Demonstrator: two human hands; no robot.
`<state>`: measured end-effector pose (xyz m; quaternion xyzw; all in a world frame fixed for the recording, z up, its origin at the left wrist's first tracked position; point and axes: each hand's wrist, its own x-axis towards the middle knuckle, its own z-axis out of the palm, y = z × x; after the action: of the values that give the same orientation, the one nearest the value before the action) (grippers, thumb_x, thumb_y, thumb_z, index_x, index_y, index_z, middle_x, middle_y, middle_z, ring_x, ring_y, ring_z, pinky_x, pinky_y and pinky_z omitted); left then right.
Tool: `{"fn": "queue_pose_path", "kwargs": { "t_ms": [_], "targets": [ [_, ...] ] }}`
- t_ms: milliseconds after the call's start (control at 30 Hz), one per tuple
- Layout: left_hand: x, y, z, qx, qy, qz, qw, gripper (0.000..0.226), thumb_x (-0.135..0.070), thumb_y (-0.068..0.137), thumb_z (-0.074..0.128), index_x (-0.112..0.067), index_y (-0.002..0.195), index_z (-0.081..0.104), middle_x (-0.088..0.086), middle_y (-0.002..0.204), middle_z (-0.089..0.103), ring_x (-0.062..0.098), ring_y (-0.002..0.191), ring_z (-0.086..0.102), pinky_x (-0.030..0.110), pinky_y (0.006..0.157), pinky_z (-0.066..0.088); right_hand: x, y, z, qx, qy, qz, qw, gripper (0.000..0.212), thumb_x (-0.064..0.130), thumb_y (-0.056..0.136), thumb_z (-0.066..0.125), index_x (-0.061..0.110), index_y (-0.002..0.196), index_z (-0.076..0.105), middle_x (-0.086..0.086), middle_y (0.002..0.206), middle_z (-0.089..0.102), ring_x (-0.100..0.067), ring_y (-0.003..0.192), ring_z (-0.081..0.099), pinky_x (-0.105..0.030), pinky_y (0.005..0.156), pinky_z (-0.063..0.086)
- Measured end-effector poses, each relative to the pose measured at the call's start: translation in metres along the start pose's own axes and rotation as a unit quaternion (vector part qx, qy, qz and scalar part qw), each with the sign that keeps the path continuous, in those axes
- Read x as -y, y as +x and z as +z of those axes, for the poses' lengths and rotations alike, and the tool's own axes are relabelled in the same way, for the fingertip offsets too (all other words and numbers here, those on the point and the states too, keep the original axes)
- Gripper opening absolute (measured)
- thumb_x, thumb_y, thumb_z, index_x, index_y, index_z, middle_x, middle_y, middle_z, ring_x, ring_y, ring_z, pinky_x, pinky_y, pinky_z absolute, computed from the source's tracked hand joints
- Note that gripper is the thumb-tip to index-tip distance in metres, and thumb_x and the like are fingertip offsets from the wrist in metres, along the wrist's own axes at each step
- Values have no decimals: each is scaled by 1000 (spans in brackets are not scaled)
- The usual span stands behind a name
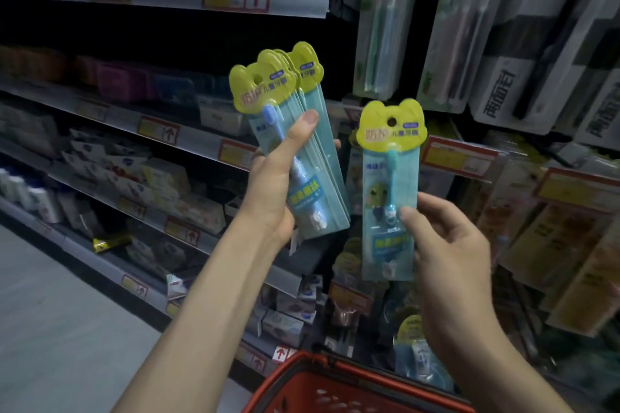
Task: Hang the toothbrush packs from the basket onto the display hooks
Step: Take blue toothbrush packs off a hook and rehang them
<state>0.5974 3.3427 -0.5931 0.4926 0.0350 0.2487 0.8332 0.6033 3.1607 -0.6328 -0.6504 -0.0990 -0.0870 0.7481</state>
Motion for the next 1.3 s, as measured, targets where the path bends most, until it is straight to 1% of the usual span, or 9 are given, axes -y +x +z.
{"fn": "queue_pose_path", "kwargs": {
  "t_ms": [100,167,300,467,667,800,1000,1067,1300],
  "targets": [
    [-3,1,0,8,12,14,1000,56,-42,79,76,-12,126,73,11,106,80,27,101,77,41,83,63,-19,-3,-8,-4,-14,17,1000,8,18,98,70,20,103,76,1,92,79,-24,91,76,-43,71,65],
    [-3,0,0,12,14,18,1000,52,-39,83,75,-11,127,72,10,106,80,26,102,77,39,82,63,-29,-1,-8,-3,-24,26,999,8,17,97,71,19,102,76,0,92,80,-23,91,76,-38,71,65],
    [-2,2,-1,16,23,27,999,50,-37,90,74,-8,131,70,14,113,78,28,106,76,39,81,62,-47,6,-5,-9,-36,51,998,9,21,94,75,16,102,78,-1,92,80,-24,92,77,-54,83,63],
    [-2,5,-1,24,38,40,998,51,-35,92,74,-4,131,68,16,111,76,25,98,76,37,78,62,-61,18,0,-8,-35,75,997,10,20,92,77,15,100,78,-4,94,80,-24,93,77,-51,86,63],
    [-7,10,-6,46,54,56,996,51,-33,94,74,0,132,66,18,109,74,30,99,75,40,82,62,-65,29,11,-6,-46,53,998,4,22,95,75,20,98,73,-1,97,78,-18,95,75,-41,86,63],
    [-7,11,-7,55,49,60,995,50,-32,95,73,1,132,66,18,109,73,31,101,74,43,86,62,-63,38,19,2,-45,16,999,4,22,97,73,23,100,71,7,95,76,-2,87,73,-22,76,61],
    [-6,11,-7,63,42,60,995,60,-35,91,76,2,136,62,26,124,71,29,97,76,37,80,61,-62,51,31,-12,-12,20,1000,7,18,96,73,24,96,70,0,99,78,-18,97,76,-43,91,62],
    [-5,12,-7,62,37,58,996,59,-35,92,76,2,135,62,26,124,71,29,97,76,37,80,61,-61,54,34,-19,-7,21,1000,10,17,96,73,26,93,68,1,97,77,-19,97,75,-42,91,62],
    [-4,11,-6,58,25,52,997,54,-34,93,76,1,134,65,28,126,70,29,95,75,38,79,62,-67,56,38,-21,-19,26,999,6,17,97,72,18,102,69,0,96,76,-11,85,72,-23,71,58]
  ]
}}
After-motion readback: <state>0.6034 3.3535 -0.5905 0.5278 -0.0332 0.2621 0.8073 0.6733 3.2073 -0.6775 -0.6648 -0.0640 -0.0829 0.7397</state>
